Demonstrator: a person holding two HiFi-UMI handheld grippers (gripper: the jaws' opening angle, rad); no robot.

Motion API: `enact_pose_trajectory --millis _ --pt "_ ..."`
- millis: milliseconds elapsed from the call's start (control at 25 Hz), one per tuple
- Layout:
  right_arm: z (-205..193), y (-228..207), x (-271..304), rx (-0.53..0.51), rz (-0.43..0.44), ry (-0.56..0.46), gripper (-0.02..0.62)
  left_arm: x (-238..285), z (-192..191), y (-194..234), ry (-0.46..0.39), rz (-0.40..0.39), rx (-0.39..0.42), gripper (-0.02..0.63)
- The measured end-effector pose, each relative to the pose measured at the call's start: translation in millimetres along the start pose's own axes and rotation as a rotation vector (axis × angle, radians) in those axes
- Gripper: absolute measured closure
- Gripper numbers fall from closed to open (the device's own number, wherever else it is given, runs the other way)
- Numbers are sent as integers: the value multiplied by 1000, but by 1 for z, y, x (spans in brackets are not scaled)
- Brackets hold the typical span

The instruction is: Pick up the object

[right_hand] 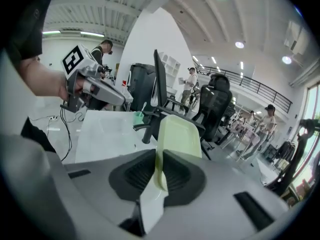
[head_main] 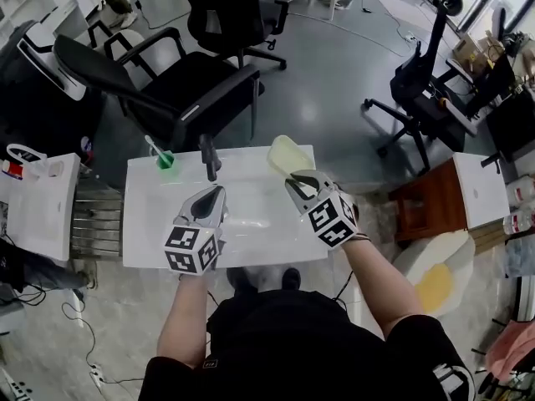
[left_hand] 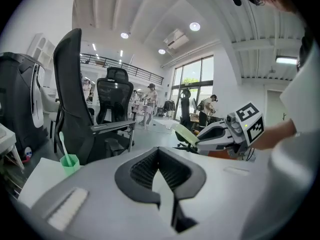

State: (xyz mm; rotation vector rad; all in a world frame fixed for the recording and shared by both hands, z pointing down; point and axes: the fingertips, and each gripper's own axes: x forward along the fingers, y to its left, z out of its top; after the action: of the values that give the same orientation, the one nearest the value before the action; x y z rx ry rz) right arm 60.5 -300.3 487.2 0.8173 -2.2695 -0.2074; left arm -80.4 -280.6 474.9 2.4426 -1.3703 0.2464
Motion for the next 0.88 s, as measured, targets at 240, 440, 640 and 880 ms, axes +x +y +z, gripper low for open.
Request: enact_pose_trajectory --millis 240,440,640,880 --pt "-11 -22 -55 100 2 -116 541 7 13 -48 -17 28 20 595" --pt "-18 -33 -92 182 26 -199 541 8 20 -77 -25 53 25 595" --pt "-16 -44 -118 242 21 -266 541 4 28 -91 -35 64 40 595" --pt "1 -57 -136 340 -16 -362 541 -9 46 -77 -57 65 74 595"
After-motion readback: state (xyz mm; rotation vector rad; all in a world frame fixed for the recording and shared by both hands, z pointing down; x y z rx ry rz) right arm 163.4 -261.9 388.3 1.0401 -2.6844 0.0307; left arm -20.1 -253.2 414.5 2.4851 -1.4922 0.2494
